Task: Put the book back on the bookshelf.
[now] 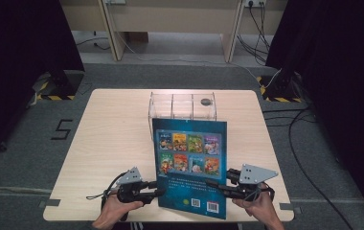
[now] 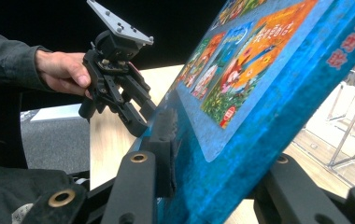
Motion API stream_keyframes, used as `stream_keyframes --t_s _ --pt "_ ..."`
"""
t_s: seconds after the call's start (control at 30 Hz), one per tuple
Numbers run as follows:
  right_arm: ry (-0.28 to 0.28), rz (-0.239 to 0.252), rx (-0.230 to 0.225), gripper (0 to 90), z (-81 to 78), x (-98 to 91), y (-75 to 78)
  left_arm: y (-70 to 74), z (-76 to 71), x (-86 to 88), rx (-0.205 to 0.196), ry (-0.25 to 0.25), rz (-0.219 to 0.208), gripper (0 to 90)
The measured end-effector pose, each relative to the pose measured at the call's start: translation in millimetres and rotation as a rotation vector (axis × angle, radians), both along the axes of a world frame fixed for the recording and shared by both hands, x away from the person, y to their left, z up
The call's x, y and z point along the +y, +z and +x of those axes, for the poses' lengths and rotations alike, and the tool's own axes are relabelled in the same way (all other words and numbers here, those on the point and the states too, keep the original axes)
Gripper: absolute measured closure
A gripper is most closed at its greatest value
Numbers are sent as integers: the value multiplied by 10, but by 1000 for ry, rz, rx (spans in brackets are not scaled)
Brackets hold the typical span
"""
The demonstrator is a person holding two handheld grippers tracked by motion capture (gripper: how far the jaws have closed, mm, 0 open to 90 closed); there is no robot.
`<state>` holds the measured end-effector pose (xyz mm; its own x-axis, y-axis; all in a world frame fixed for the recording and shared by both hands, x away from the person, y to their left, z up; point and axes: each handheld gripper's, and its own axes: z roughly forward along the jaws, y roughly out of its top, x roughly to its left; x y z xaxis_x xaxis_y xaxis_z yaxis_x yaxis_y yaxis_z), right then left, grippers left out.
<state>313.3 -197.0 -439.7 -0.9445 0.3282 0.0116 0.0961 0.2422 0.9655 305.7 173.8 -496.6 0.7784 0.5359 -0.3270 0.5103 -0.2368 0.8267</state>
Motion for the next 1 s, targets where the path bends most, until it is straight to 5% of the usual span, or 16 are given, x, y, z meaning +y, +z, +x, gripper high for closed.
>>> stream_keyframes --t_s 0.17,0.27,0.47,0.57,0.63,0.67,0.83,0.87,0.97,1.0 --pt "14 -11 -30 687 -16 19 24 -17 47 36 19 -26 -39 602" --pt "25 -14 -52 688 -19 26 32 -24 60 23 40 -36 -53 516" --pt "27 -13 -58 686 -20 22 25 -39 59 14 22 -35 -35 454" --pt "42 -13 -75 688 -18 28 30 -97 83 -59 64 -74 -11 367" --pt "41 -17 -79 687 -24 33 38 -123 90 -97 70 -104 -8 419" --pt "40 -14 -76 687 -18 33 34 -92 69 -117 24 -118 10 463" --pt "35 -12 -63 689 3 8 11 -79 53 -95 -48 -123 37 538" --pt "26 -25 -58 689 15 -12 3 -44 39 -91 -102 -95 63 565" --pt "20 -71 -66 702 20 -22 -15 -22 59 -52 -122 -61 70 624" --pt "5 -193 -83 723 1 16 -56 -14 71 -25 -140 -51 90 623"
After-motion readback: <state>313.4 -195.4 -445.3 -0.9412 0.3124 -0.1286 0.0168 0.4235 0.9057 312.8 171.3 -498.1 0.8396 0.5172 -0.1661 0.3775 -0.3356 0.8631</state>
